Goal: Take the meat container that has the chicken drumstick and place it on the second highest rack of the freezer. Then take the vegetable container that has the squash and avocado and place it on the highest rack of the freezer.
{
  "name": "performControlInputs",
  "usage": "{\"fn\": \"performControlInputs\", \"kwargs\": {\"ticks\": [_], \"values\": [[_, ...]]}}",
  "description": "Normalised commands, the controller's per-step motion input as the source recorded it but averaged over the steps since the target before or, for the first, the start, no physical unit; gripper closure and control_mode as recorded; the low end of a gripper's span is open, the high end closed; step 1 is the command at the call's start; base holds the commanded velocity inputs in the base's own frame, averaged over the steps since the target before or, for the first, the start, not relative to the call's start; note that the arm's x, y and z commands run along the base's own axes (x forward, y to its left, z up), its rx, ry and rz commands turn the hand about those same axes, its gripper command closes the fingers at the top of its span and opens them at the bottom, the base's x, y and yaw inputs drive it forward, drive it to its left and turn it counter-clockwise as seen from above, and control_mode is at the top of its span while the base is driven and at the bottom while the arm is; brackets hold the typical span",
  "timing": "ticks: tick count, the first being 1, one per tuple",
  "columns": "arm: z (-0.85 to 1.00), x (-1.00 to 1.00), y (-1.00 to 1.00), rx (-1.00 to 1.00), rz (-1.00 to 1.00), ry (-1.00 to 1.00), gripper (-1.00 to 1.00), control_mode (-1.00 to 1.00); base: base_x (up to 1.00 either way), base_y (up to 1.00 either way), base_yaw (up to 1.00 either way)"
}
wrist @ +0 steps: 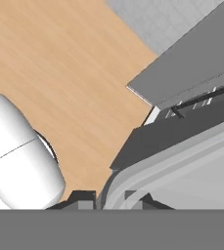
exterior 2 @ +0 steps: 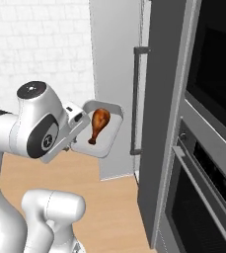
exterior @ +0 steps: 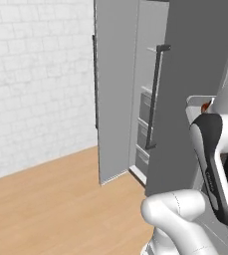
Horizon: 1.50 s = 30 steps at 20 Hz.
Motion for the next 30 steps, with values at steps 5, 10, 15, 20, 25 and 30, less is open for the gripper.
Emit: {"fn": "performControlInputs", "kwargs": {"ticks": [5, 10, 15, 20, 25, 30], "values": [[0.00, 0.00, 0.00, 0.00, 0.00, 0.00, 1.00, 1.00, 0.79, 0.00, 0.04], [0.00, 0.00, 0.00, 0.00, 0.00, 0.00, 1.00, 1.00, 0.76, 0.00, 0.00], [0.00, 0.00, 0.00, 0.00, 0.00, 0.00, 1.00, 1.00, 0.72, -0.01, 0.00], [0.00, 0.00, 0.00, 0.00, 0.00, 0.00, 1.00, 1.00, 0.53, -0.07, -0.10], [0.00, 0.00, 0.00, 0.00, 0.00, 0.00, 1.00, 1.00, 0.35, -0.08, -0.21], [0.00, 0.00, 0.00, 0.00, 0.00, 0.00, 1.00, 1.00, 0.43, 0.02, -0.37]]}}
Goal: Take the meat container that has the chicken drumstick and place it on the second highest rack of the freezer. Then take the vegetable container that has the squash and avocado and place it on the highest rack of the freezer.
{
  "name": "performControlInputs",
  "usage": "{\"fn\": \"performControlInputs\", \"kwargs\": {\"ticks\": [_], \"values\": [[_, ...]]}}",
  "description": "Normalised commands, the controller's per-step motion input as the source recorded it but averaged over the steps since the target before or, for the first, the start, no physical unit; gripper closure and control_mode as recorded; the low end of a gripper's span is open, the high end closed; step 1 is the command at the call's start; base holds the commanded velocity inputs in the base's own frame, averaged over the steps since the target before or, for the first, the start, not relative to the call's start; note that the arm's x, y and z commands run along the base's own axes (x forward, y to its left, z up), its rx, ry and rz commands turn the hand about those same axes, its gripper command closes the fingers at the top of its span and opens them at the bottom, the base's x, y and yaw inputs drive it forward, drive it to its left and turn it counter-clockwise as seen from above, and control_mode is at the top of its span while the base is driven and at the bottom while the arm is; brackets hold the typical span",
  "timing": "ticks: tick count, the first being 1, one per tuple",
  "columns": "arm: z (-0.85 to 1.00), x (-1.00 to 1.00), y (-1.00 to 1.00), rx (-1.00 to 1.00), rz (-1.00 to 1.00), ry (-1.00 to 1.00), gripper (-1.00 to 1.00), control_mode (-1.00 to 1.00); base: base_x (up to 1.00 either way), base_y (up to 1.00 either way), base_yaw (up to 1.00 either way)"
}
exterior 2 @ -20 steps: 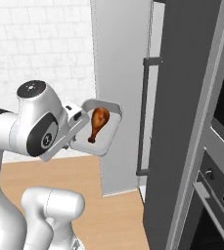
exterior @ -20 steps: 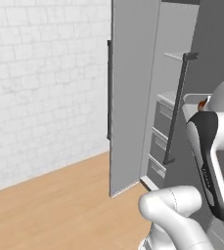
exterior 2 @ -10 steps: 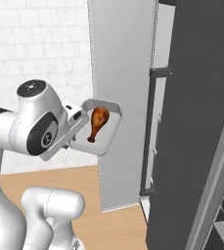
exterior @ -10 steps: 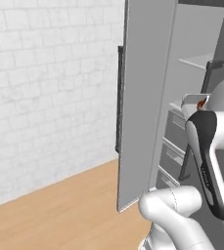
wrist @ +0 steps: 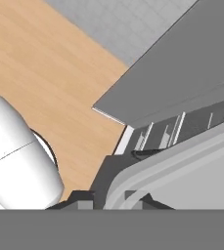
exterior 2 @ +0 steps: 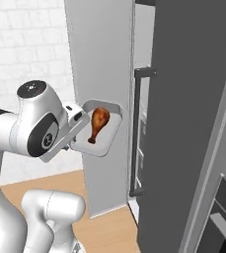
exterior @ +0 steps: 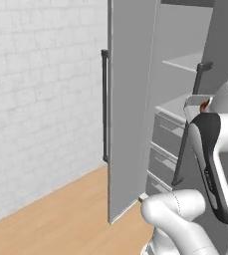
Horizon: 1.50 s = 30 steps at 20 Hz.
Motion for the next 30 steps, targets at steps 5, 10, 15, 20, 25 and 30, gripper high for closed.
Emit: {"fn": "performControlInputs", "kwargs": {"ticks": [5, 10, 15, 20, 25, 30], "values": [[0.00, 0.00, 0.00, 0.00, 0.00, 0.00, 1.00, 1.00, 0.61, 0.29, -0.38], [0.00, 0.00, 0.00, 0.00, 0.00, 0.00, 1.00, 1.00, 0.62, 0.38, -0.31], [0.00, 0.00, 0.00, 0.00, 0.00, 0.00, 1.00, 1.00, 0.62, 0.26, -0.26], [0.00, 0.00, 0.00, 0.00, 0.00, 0.00, 1.00, 1.00, 0.57, 0.00, -0.20], [0.00, 0.00, 0.00, 0.00, 0.00, 0.00, 1.00, 1.00, 0.58, 0.00, -0.11], [0.00, 0.00, 0.00, 0.00, 0.00, 0.00, 1.00, 1.00, 0.56, 0.00, -0.09]]}}
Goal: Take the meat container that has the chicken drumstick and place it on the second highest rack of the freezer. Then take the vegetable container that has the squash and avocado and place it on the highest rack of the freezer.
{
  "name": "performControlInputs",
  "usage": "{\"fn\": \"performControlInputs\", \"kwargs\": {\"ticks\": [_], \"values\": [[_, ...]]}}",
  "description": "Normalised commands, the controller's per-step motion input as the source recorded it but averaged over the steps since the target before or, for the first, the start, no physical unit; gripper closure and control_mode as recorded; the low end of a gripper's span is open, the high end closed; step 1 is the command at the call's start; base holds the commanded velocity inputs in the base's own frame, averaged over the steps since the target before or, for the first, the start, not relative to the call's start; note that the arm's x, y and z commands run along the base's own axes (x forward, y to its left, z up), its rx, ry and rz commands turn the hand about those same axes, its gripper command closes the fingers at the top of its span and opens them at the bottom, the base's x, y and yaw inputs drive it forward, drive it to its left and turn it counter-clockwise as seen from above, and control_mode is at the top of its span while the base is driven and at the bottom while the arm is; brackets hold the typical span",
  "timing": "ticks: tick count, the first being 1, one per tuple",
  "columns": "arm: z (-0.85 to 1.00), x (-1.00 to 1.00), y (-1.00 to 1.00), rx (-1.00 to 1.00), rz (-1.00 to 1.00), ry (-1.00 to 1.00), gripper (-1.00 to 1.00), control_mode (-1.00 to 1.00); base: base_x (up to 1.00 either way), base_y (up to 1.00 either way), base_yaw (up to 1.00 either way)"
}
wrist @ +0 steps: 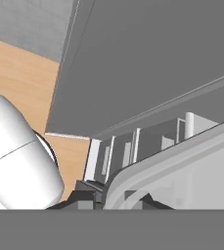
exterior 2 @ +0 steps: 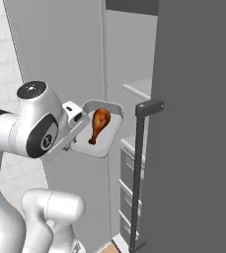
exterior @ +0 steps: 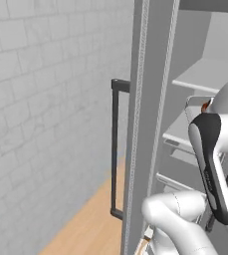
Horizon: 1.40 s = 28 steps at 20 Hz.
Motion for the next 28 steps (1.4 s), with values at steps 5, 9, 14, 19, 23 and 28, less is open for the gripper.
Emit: {"fn": "performControlInputs", "kwargs": {"ticks": [5, 9, 14, 19, 23, 28], "values": [[0.00, 0.00, 0.00, 0.00, 0.00, 0.00, 1.00, 1.00, 0.44, 0.00, -0.09], [0.00, 0.00, 0.00, 0.00, 0.00, 0.00, 1.00, 1.00, 0.31, 0.00, -0.16], [0.00, 0.00, 0.00, 0.00, 0.00, 0.00, 1.00, 1.00, 0.20, 0.04, -0.33], [0.00, 0.00, 0.00, 0.00, 0.00, 0.00, 1.00, 1.00, 0.24, 0.21, -0.38], [0.00, 0.00, 0.00, 0.00, 0.00, 0.00, 1.00, 1.00, 0.12, 0.53, -0.20], [0.00, 0.00, 0.00, 0.00, 0.00, 0.00, 1.00, 1.00, 0.00, 0.45, -0.03]]}}
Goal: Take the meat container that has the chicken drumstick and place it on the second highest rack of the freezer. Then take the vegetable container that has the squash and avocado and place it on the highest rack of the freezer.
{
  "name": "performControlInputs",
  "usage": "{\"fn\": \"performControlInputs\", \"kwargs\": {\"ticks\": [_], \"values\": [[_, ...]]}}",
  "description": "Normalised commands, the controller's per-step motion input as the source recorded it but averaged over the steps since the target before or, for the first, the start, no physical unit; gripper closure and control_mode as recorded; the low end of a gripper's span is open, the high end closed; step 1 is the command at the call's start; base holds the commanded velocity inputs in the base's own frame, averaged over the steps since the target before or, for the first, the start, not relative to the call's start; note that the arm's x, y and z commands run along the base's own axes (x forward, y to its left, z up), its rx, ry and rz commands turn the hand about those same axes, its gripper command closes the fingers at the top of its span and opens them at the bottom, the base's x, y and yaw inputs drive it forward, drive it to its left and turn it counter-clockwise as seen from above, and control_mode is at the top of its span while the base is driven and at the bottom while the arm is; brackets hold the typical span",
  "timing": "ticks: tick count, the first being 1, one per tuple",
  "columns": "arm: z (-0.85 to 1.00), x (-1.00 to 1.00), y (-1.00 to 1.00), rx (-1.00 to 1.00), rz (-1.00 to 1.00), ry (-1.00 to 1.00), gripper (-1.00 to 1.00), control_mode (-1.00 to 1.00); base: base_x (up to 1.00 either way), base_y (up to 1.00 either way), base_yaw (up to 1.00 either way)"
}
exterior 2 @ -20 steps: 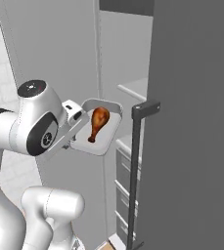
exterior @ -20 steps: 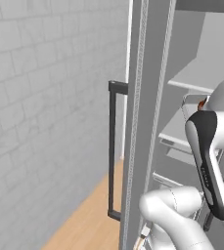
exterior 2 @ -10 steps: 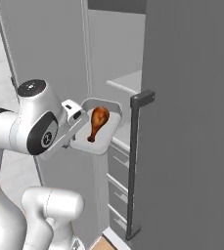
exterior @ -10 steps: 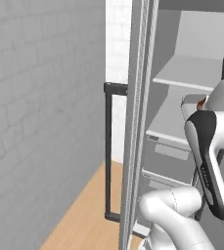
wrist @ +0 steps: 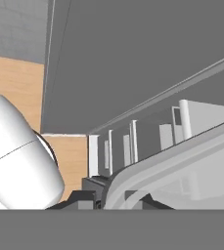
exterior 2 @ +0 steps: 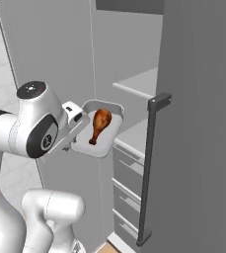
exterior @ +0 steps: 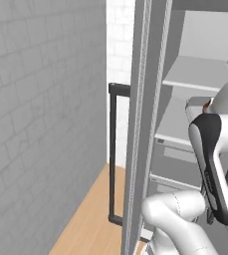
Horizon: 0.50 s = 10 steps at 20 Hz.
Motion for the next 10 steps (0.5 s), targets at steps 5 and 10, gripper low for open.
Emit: {"fn": "performControlInputs", "kwargs": {"ticks": [5, 10], "values": [[0.00, 0.00, 0.00, 0.00, 0.00, 0.00, 1.00, 1.00, 0.00, 0.16, 0.00], [0.00, 0.00, 0.00, 0.00, 0.00, 0.00, 1.00, 1.00, -0.07, 0.00, 0.00]]}}
